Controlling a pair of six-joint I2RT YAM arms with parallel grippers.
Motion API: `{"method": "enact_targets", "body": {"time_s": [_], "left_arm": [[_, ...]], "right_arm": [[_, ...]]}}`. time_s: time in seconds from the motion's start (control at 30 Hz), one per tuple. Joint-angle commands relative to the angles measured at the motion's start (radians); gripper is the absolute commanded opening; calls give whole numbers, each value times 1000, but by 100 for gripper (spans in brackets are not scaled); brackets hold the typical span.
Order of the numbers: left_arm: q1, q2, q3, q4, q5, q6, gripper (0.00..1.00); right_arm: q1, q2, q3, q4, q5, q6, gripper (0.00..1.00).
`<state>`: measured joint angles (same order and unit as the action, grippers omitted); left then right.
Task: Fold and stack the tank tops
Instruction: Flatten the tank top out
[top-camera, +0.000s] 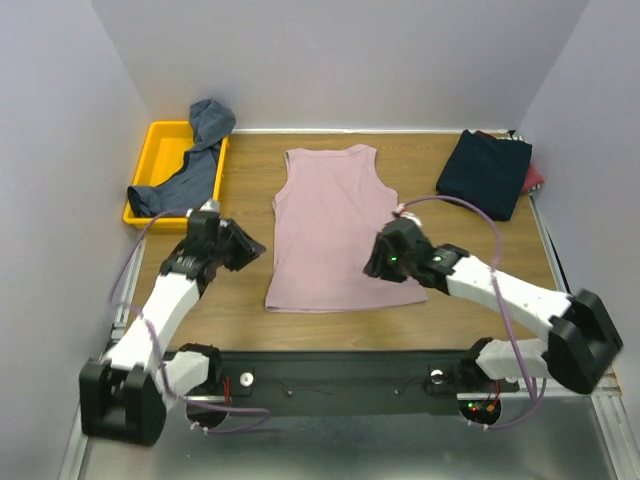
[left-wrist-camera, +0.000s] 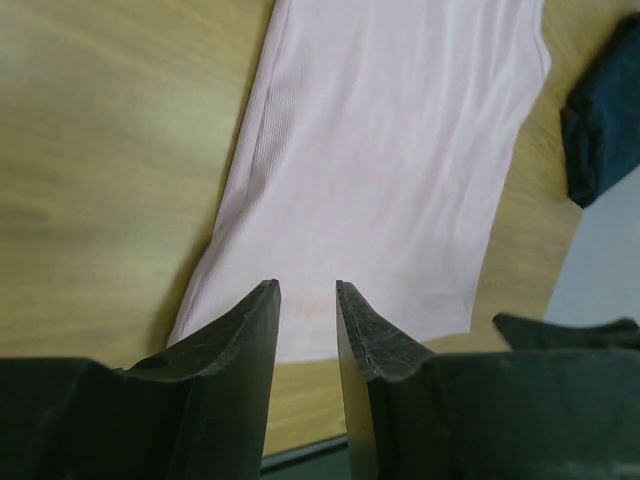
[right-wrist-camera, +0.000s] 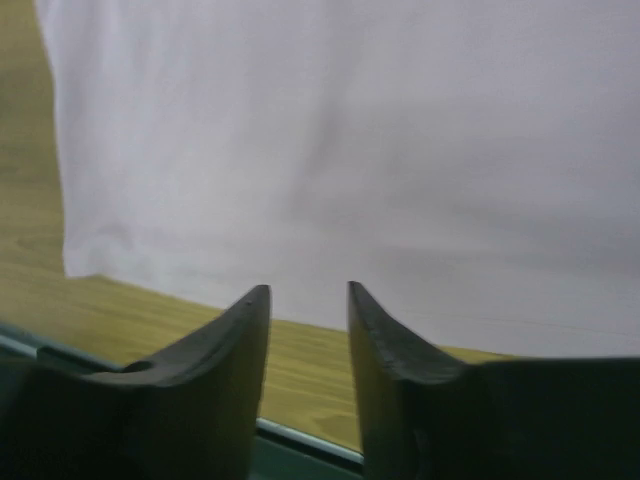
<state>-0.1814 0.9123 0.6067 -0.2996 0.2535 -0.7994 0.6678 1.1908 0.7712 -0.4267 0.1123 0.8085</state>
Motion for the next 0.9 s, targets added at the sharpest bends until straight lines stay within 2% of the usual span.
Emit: {"method": "enact_targets", "body": {"time_s": [0.0, 0.03, 0.1, 0.13, 0.23, 0.33, 0.53, 0.87], "left_arm": [[2, 315, 164, 227, -31, 120, 40], [0, 365, 235, 247, -34, 127, 41], [5, 506, 301, 295, 1, 137, 43], [3, 555, 397, 294, 6, 158, 43], [3, 739, 606, 177, -26, 247, 43], [11, 873, 749, 113, -65, 305, 43], [17, 990, 870, 70, -72, 321, 42], [28, 1010, 877, 62, -80, 332, 42]], "right_arm": [[174, 210, 143, 124, 136, 32, 40], [237, 257, 178, 138, 141, 28, 38], [285, 344, 285, 149, 147, 11, 35], [321, 415, 321, 164, 145, 3, 35], [386, 551, 472, 172, 135, -31, 35], [449, 653, 542, 174, 135, -43, 35], [526, 763, 655, 172, 150, -60, 36], [605, 885, 793, 106, 329, -127, 39]]}}
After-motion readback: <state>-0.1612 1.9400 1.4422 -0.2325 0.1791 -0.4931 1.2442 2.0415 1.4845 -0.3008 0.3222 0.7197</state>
